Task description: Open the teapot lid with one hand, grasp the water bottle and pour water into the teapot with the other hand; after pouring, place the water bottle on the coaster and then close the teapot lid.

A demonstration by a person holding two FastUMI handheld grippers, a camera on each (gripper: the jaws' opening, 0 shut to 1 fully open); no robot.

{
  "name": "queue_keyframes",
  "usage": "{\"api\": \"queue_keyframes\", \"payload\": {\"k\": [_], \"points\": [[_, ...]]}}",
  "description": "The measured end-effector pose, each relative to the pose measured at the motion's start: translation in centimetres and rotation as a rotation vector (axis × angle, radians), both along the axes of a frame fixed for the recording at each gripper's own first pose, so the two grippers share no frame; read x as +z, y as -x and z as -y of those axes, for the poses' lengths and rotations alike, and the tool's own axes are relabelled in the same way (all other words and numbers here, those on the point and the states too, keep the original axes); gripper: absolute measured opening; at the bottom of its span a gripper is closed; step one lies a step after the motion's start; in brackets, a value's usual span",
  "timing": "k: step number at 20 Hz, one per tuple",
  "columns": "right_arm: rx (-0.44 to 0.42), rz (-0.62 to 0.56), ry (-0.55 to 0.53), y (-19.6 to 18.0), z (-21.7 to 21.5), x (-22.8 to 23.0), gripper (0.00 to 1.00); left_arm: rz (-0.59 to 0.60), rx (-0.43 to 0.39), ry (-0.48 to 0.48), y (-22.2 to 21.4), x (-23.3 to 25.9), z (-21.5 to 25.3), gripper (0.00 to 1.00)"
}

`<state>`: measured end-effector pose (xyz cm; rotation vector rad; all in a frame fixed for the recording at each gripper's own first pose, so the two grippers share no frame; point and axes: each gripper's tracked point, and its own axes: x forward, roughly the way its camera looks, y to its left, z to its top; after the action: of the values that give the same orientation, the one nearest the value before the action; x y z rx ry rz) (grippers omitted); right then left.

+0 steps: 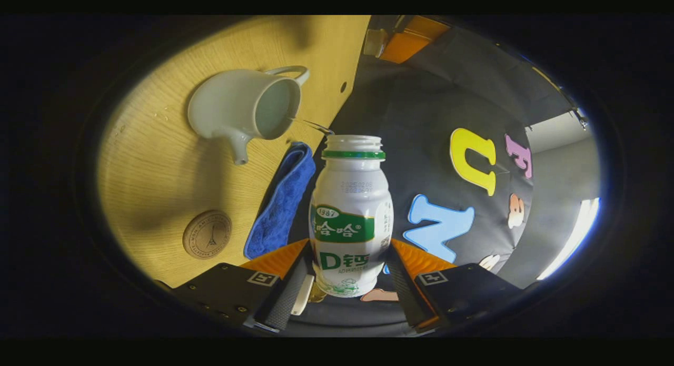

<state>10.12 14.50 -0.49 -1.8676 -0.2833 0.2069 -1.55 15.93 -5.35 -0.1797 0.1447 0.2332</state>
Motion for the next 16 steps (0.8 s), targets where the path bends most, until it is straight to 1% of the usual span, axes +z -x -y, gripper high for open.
{"api": "queue_keyframes", "payload": {"k": [16], "points": [[0.013,0.016,0.048,-0.57,-0.16,0.79,0.8,-0.034,-0.001,-0.015,-0.14,-0.85,0.1,0.13]]}}
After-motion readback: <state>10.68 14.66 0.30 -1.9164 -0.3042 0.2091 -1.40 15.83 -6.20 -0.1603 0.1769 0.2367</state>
